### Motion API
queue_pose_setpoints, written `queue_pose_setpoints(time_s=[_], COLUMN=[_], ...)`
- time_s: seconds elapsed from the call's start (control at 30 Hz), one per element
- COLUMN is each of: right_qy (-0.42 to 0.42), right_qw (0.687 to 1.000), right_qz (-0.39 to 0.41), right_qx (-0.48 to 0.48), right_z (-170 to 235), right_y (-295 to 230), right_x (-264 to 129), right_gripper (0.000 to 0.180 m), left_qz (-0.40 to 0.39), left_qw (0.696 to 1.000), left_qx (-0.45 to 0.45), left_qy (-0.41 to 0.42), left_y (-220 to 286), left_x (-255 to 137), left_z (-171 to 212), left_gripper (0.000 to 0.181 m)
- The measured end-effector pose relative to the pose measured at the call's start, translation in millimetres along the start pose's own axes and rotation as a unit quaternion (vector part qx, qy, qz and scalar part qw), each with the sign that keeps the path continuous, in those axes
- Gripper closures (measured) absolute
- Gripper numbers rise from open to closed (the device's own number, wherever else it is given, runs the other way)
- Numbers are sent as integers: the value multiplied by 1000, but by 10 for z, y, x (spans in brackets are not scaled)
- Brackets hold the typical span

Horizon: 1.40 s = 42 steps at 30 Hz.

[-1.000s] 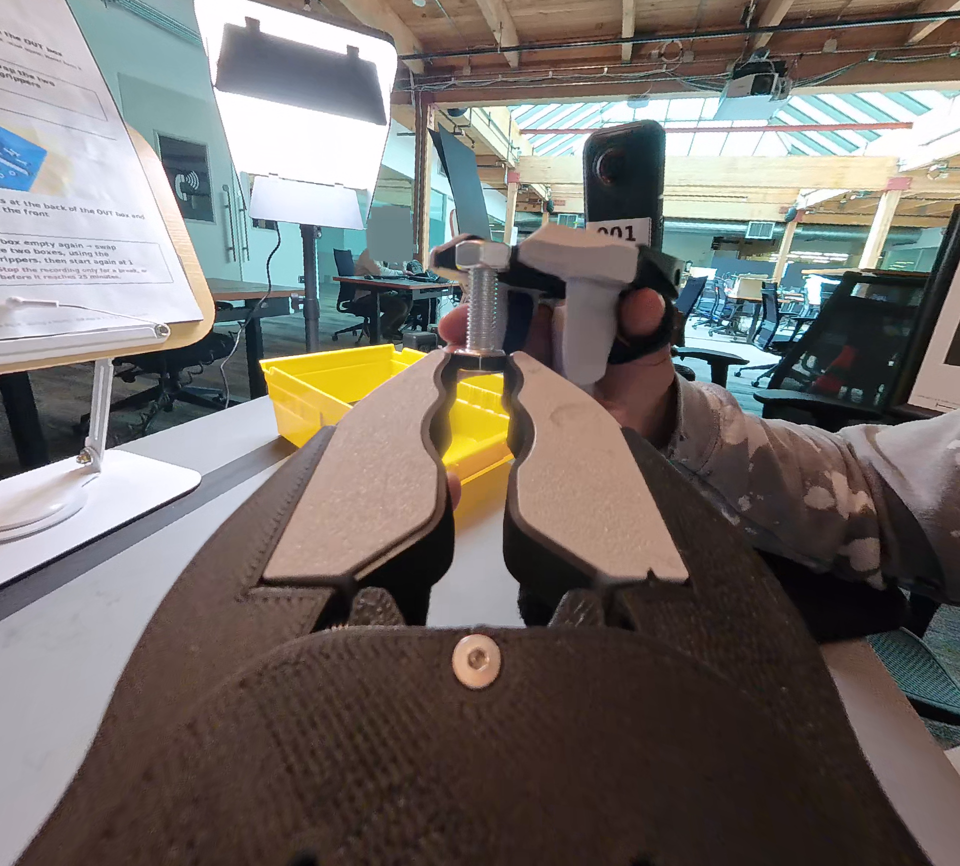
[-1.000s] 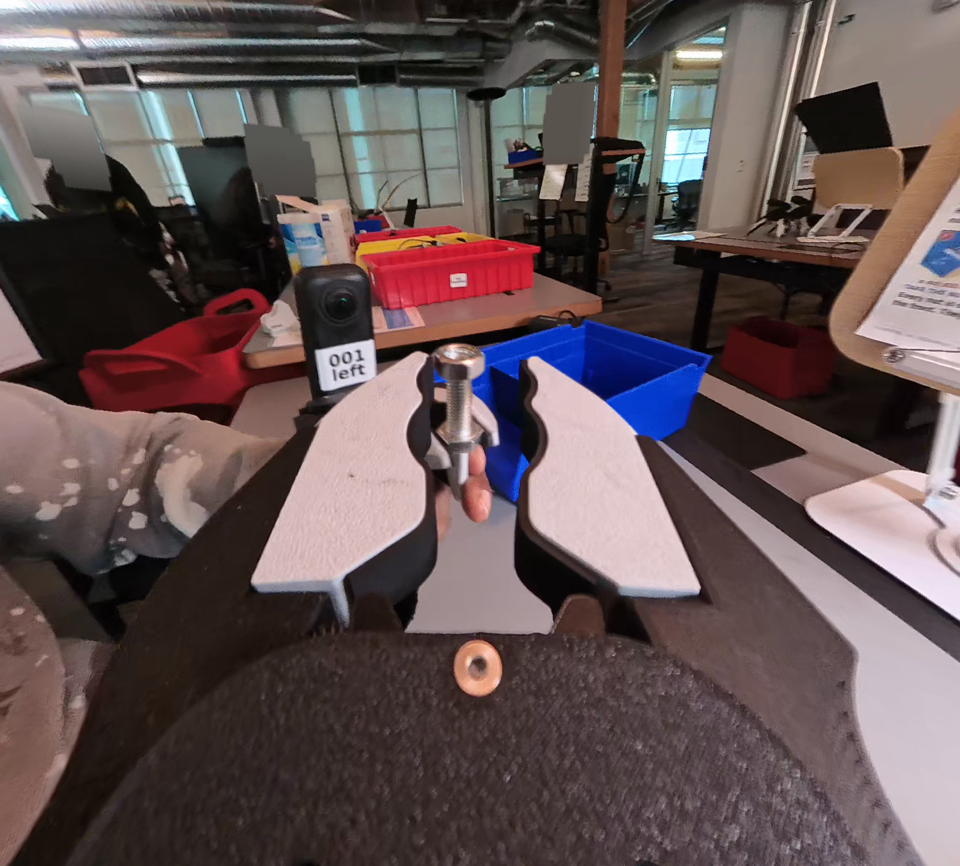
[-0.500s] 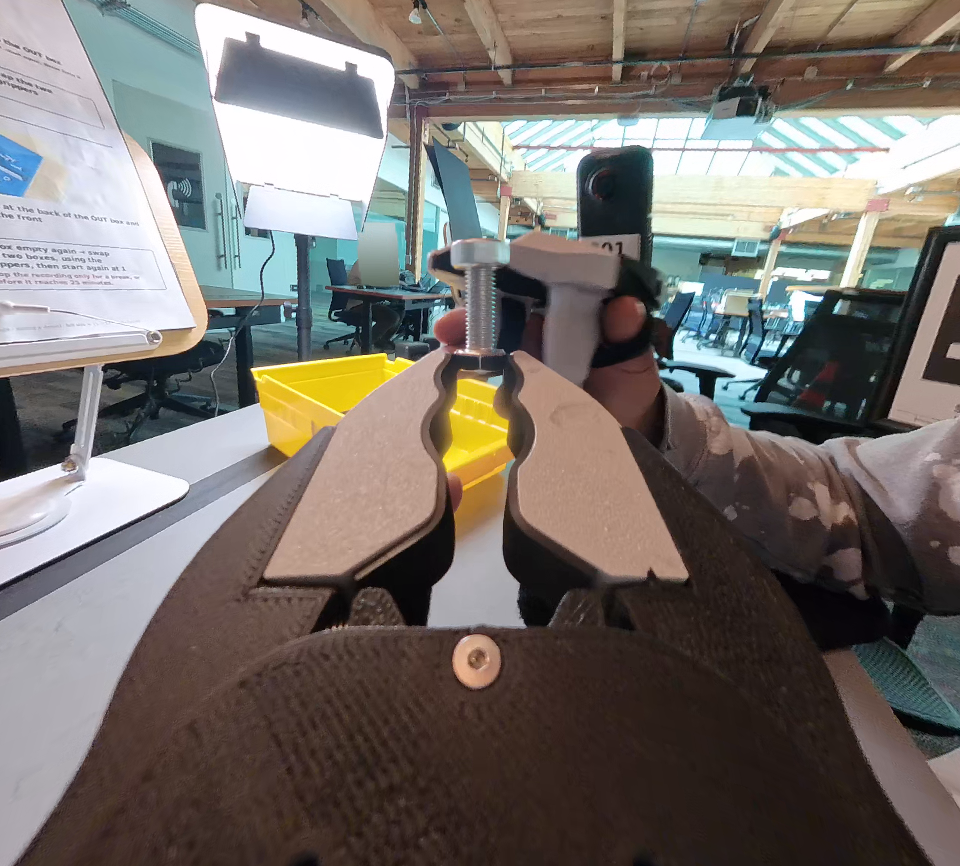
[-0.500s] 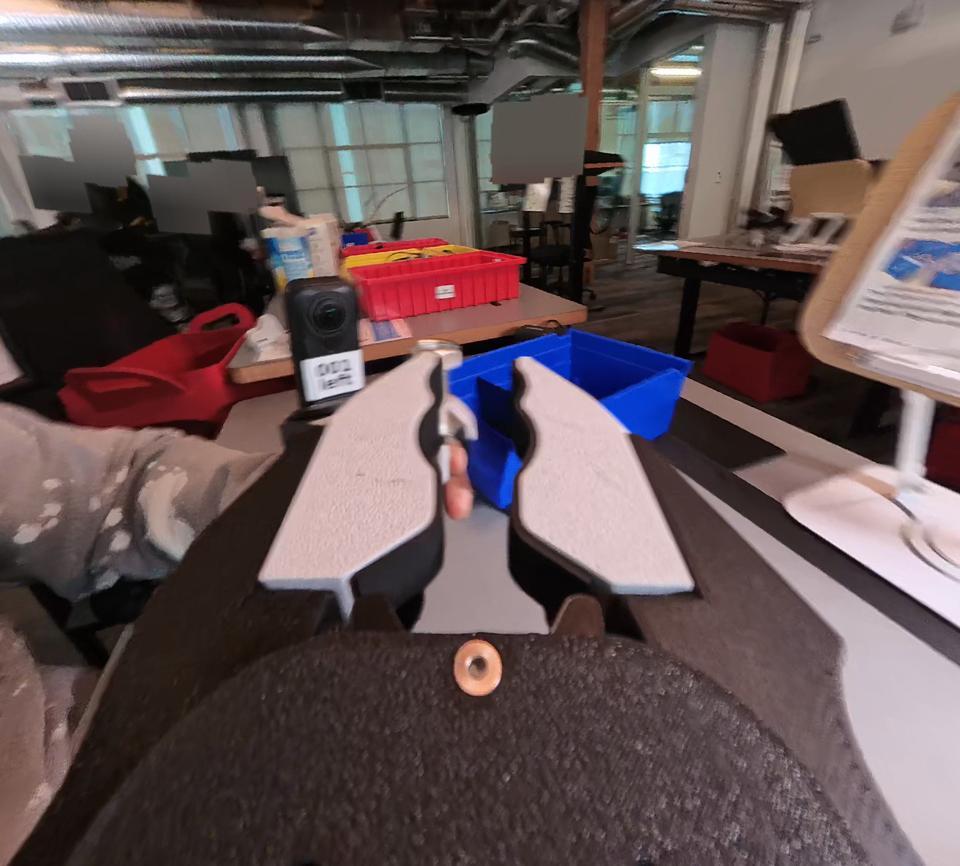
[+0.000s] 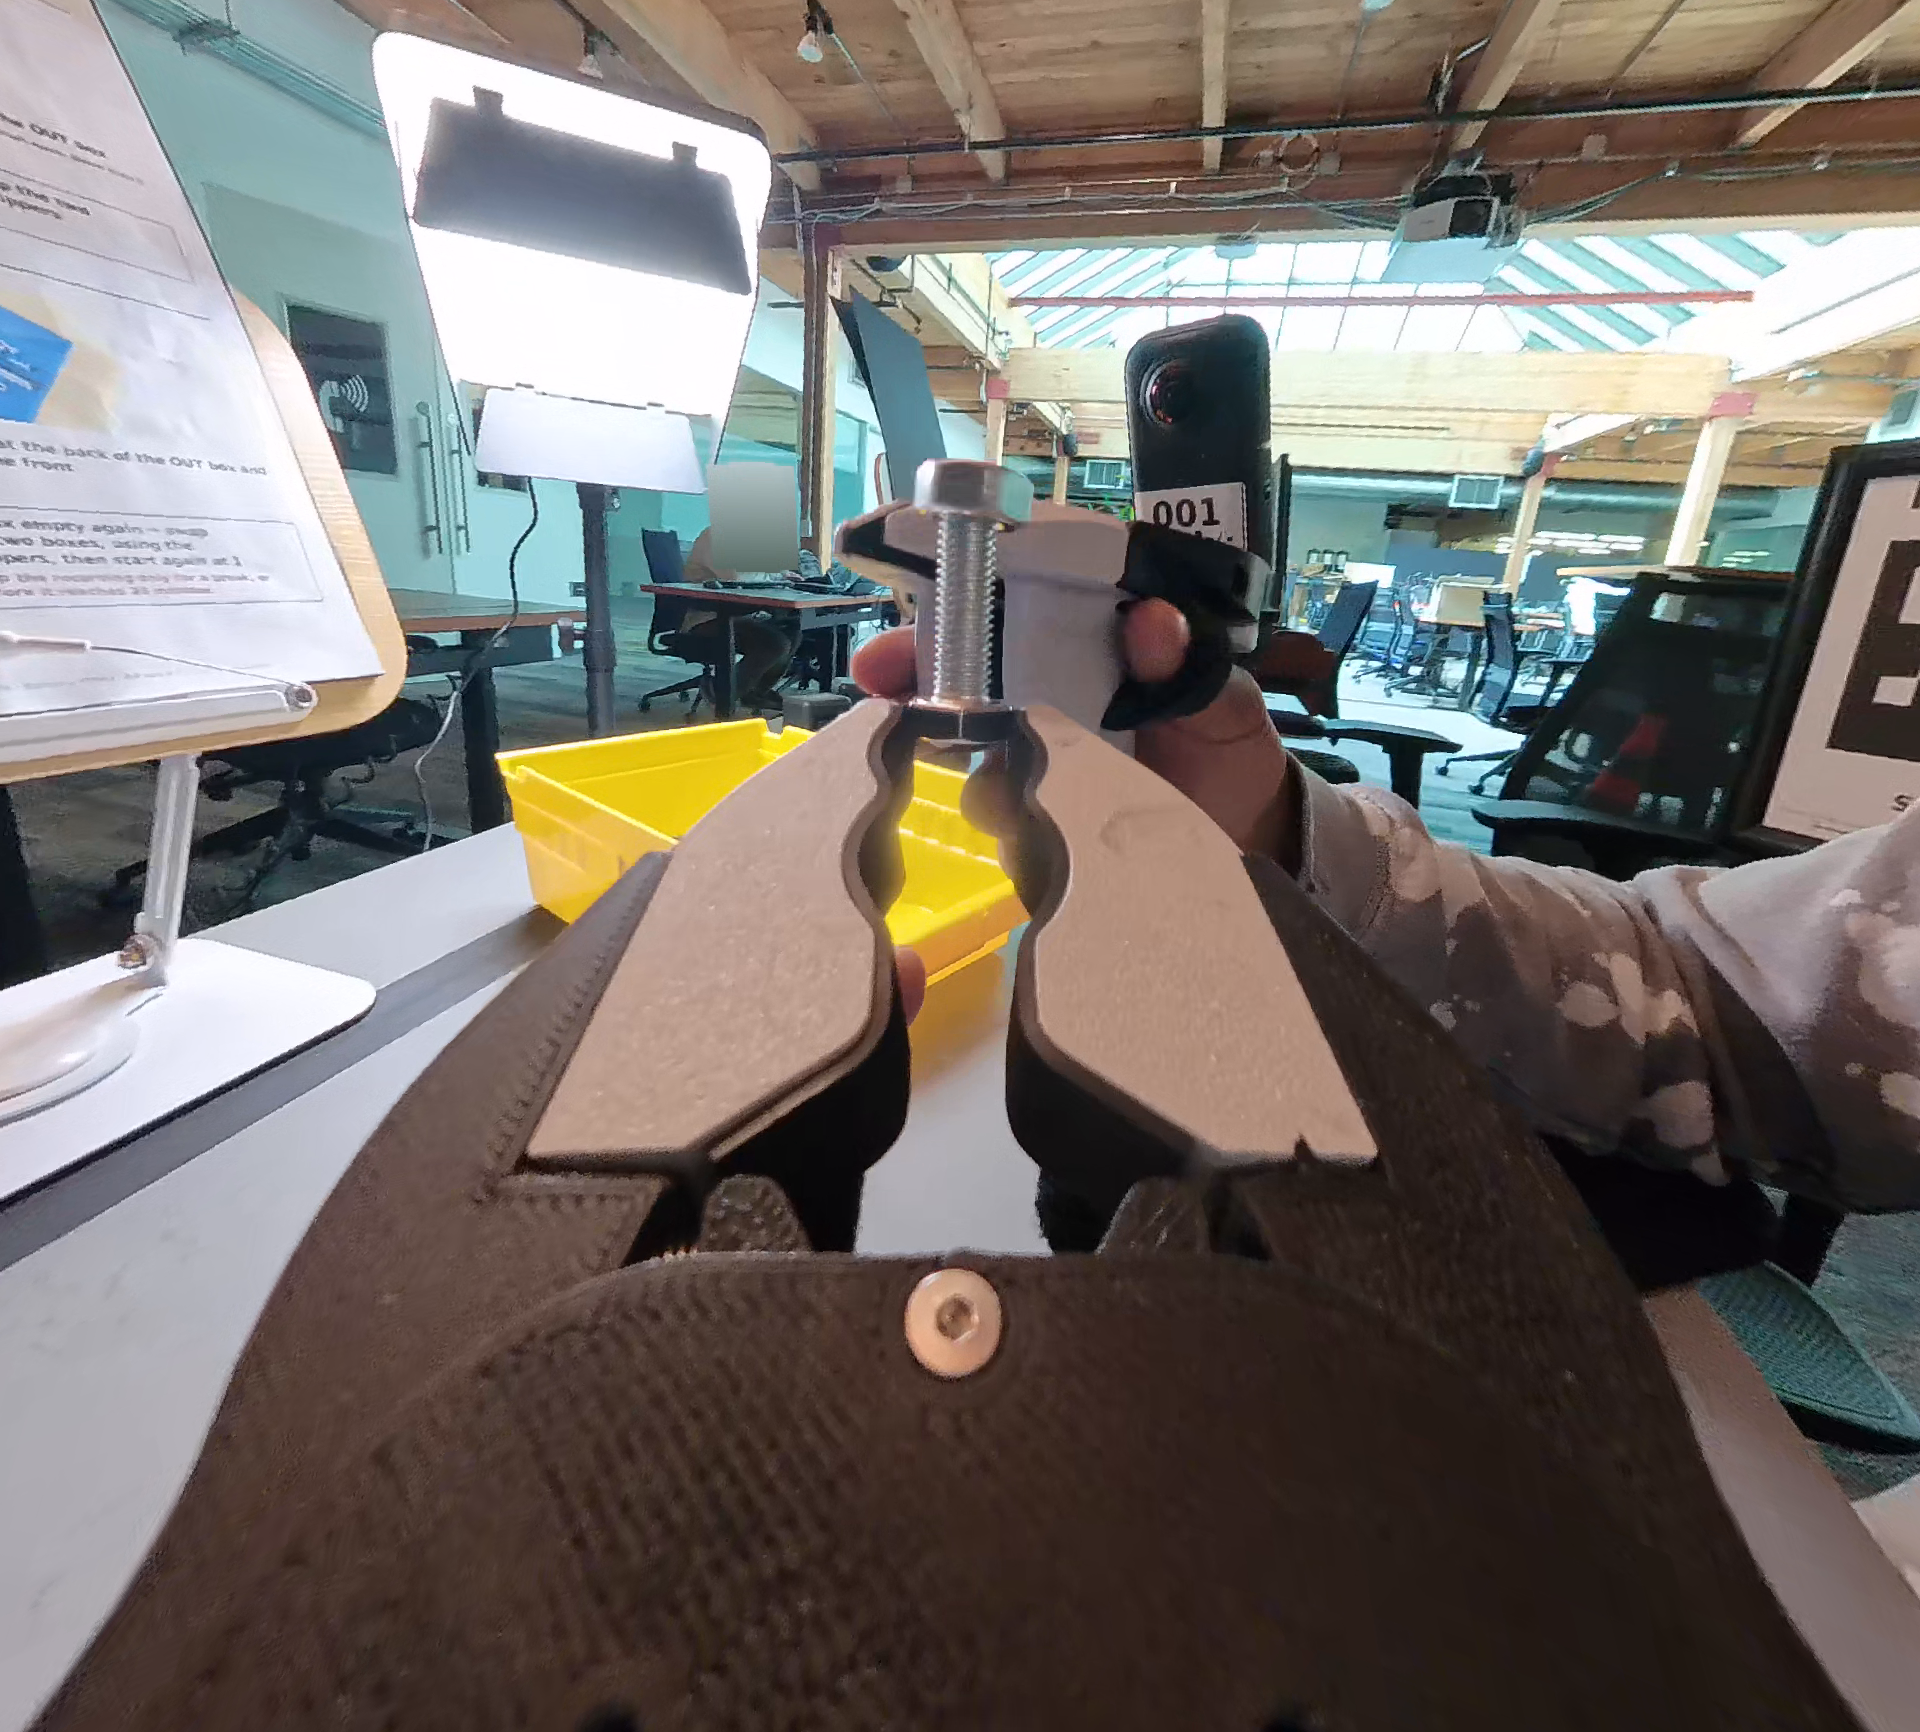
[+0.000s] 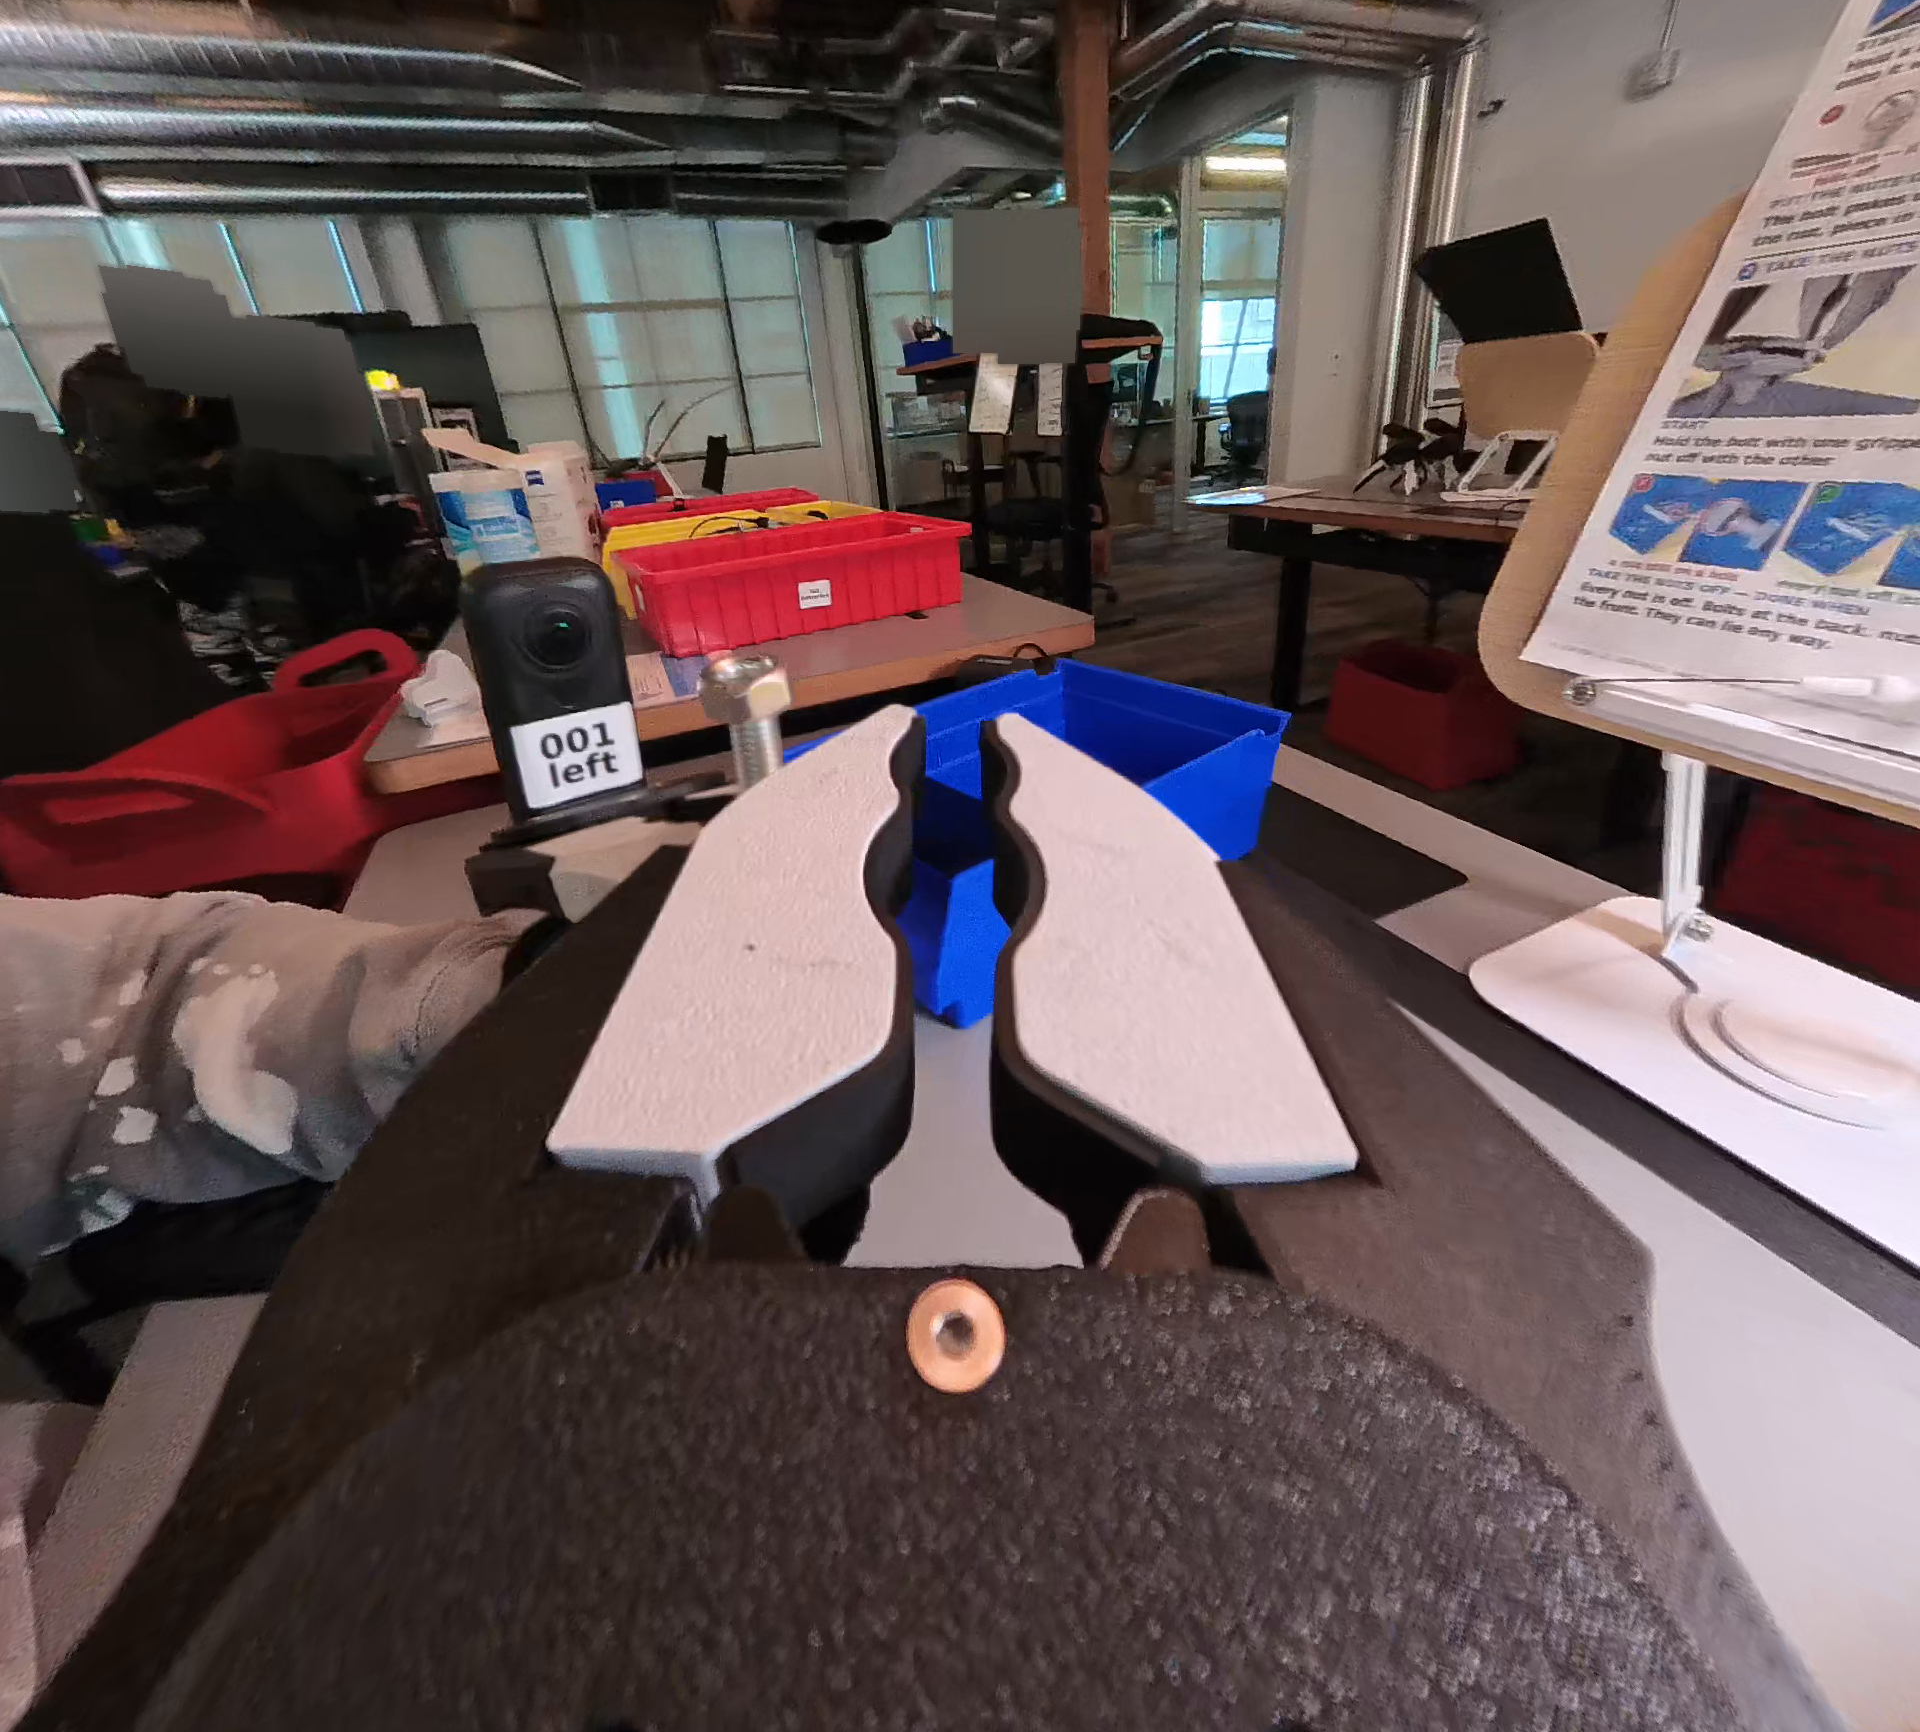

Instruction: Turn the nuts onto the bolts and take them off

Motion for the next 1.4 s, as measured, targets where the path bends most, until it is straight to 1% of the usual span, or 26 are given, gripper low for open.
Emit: queue_pose_setpoints(time_s=[0.1, 0.2, 0.27, 0.33, 0.43, 0.53, 0.6, 0.63, 0.67, 0.7, 0.73, 0.77, 0.8, 0.83, 0.87, 0.9, 0.93, 1.0, 1.27, 1.33, 1.4], right_qy=[5, 5, -26, -26, -23, -1, -10, -34, -68, -92, -102, -107, -122, -145, -187, -245, -290, -319, -300, -283, -256], right_qw=[1000, 999, 999, 999, 999, 1000, 1000, 998, 995, 990, 987, 982, 971, 953, 933, 915, 901, 890, 898, 907, 917], right_qz=[-8, -34, -39, -22, -10, -8, 21, 42, 61, 69, 97, 141, 202, 265, 306, 315, 311, 313, 309, 296, 293], right_qx=[-2, 1, -4, 4, 23, 13, -1, 15, 49, 77, 83, 68, 48, 33, 38, 60, 88, 91, 94, 100, 87], right_z=[-24, -14, 81, 164, 239, 256, 408, 568, 764, 924, 1011, 1041, 1055, 1082, 1165, 1305, 1438, 1560, 1490, 1374, 1149], right_y=[-25, -122, -121, -11, 169, 241, 362, 465, 586, 672, 765, 864, 985, 1110, 1201, 1242, 1245, 1244, 1236, 1197, 1178], right_x=[-9, 31, 60, 45, -1, -42, -42, -25, -9, -7, -23, -53, -104, -172, -234, -269, -282, -293, -288, -267, -263], right_gripper=[165, 159, 151, 152, 153, 156, 160, 160, 151, 148, 144, 142, 140, 139, 142, 147, 145, 145, 143, 146, 147], left_qz=[-3, -4, -11, -20, -32, -36, -41, -45, -47, -49, -52, -54, -56, -56, -57, -60, -62, -62, -72, -78, -83], left_qw=[1000, 1000, 1000, 999, 998, 998, 998, 998, 997, 997, 997, 997, 997, 997, 997, 997, 997, 997, 996, 996, 996], left_qx=[-3, -13, -25, -42, -45, -46, -49, -51, -53, -52, -50, -48, -46, -45, -45, -46, -47, -49, -42, -39, -35], left_qy=[-1, -2, -5, -7, -12, -14, -15, -15, -16, -17, -17, -16, -16, -15, -16, -18, -20, -22, -20, -21, -19], left_y=[-10, -24, -47, -104, -173, -193, -212, -226, -235, -245, -251, -258, -267, -276, -288, -299, -308, -308, -351, -371, -395], left_x=[1, 4, 10, 1, -24, -24, -27, -29, -31, -33, -38, -41, -44, -48, -50, -52, -54, -55, -85, -92, -107], left_z=[4, 26, 43, 76, 109, 121, 146, 155, 163, 167, 163, 152, 138, 128, 129, 140, 152, 157, 100, 91, 64], left_gripper=[162, 162, 162, 163, 163, 163, 163, 163, 163, 163, 162, 162, 163, 163, 163, 163, 163, 163, 163, 163, 163])
Point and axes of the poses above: each gripper's, where its closed fingertips meet, x out along the fingers, z out of its underside, y = z × x across the jaws, the point moved 5 cm from there along -x, back along the fingers, and after that the axes turned 2 degrees about -z, right-handed, at the moved point
